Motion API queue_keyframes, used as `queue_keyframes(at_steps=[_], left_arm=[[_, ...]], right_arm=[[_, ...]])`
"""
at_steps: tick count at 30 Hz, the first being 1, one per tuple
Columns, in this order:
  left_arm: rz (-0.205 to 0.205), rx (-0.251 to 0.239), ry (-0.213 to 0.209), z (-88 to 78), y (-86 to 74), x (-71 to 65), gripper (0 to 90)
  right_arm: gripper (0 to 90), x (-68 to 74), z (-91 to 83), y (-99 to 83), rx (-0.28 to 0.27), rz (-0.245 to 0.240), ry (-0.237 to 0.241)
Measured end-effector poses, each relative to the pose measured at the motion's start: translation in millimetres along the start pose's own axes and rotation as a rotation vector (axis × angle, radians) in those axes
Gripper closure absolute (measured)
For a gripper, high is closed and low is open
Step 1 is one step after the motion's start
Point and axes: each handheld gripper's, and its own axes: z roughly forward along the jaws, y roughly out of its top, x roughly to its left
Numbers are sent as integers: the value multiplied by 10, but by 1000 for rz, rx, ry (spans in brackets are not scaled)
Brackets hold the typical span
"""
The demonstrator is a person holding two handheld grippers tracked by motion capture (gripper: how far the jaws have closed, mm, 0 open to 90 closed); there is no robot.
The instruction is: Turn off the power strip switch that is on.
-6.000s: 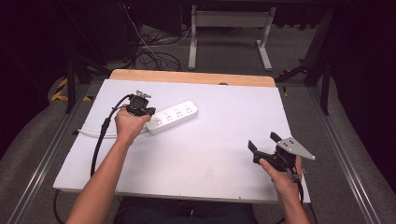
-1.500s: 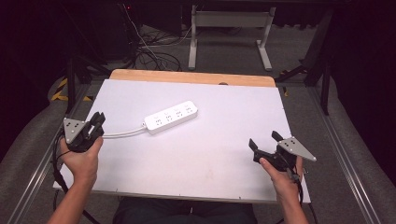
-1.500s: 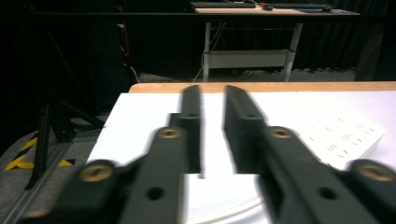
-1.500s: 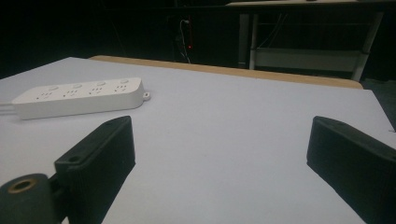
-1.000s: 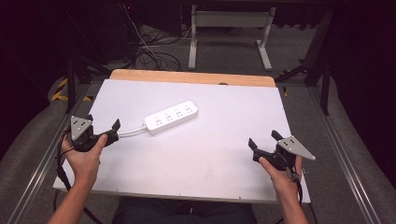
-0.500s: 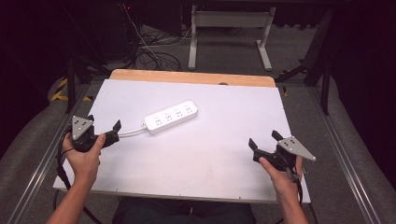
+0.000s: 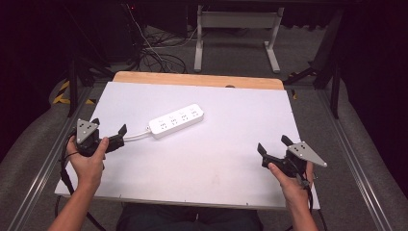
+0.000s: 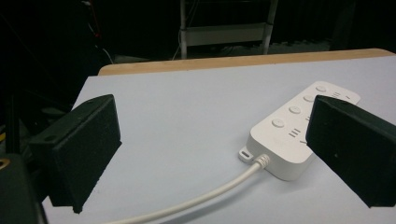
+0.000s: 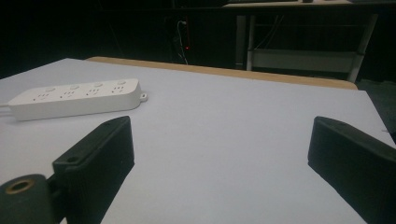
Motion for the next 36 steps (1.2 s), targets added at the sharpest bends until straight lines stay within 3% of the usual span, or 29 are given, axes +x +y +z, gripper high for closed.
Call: queue_keyframes(at_steps=[36], left_arm=[[-2,17,-11,12,-27,21,36]], right_arm=[[76,17,30,-1,6,0,6]])
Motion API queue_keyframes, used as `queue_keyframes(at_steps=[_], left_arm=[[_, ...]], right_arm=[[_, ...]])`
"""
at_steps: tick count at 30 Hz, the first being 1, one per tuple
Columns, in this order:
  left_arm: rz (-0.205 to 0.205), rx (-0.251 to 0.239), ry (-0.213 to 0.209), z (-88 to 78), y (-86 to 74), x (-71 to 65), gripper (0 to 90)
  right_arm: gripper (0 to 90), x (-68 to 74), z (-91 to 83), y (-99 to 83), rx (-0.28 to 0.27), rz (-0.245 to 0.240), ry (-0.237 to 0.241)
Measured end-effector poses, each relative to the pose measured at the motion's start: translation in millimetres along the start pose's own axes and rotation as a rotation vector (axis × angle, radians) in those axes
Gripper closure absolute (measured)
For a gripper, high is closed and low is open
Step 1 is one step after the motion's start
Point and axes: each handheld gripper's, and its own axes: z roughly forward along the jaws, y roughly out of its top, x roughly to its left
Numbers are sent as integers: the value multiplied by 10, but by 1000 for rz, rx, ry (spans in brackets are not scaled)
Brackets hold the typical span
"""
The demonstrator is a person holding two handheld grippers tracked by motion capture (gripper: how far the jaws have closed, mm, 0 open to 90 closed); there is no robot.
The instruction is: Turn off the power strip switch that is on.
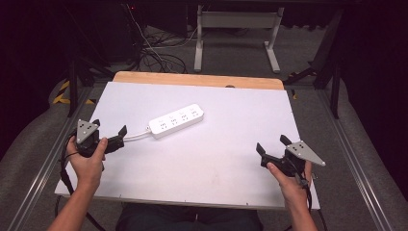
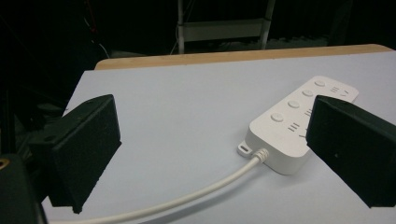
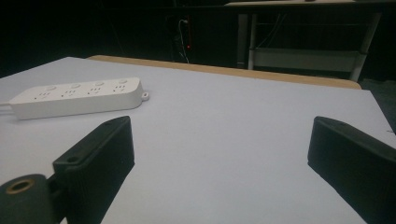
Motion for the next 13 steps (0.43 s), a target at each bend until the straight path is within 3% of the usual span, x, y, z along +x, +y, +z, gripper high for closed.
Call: queue_keyframes(at_steps=[13], left_arm=[[-4,8,8,1,-7,16,17]], right_arm=[[77,-3,29,2,2,-1,1]])
